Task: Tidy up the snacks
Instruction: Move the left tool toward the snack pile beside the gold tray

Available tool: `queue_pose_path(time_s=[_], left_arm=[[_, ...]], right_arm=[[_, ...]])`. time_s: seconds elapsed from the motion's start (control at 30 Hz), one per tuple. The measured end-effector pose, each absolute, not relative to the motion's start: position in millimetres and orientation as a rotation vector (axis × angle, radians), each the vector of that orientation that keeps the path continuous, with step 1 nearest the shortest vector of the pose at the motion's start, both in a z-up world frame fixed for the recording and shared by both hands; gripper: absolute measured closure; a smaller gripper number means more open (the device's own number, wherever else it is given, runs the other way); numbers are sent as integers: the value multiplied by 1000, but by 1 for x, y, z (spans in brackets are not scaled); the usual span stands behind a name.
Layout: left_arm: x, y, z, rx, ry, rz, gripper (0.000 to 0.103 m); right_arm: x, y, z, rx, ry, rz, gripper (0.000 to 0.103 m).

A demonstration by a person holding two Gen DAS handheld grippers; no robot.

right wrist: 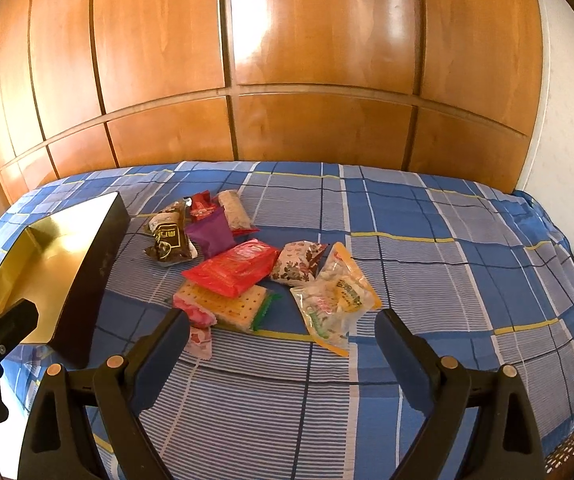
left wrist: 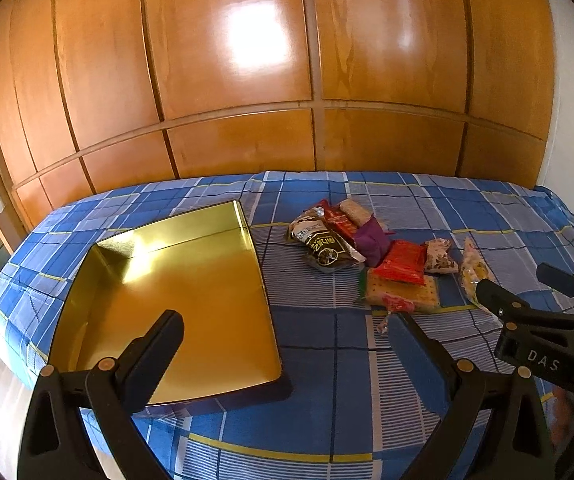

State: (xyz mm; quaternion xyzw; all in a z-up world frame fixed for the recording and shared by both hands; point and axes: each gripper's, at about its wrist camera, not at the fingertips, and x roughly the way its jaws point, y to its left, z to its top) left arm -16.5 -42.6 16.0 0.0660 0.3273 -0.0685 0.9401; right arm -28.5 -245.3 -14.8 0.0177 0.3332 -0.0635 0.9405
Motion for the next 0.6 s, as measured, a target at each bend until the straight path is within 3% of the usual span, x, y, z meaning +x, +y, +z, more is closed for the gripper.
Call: queue_pose_path(time_s=[0.6], left_arm=[[1,-69,8,155,743,-261,1]], right_arm=[[-29,-286,-25,108,704,-195,8]])
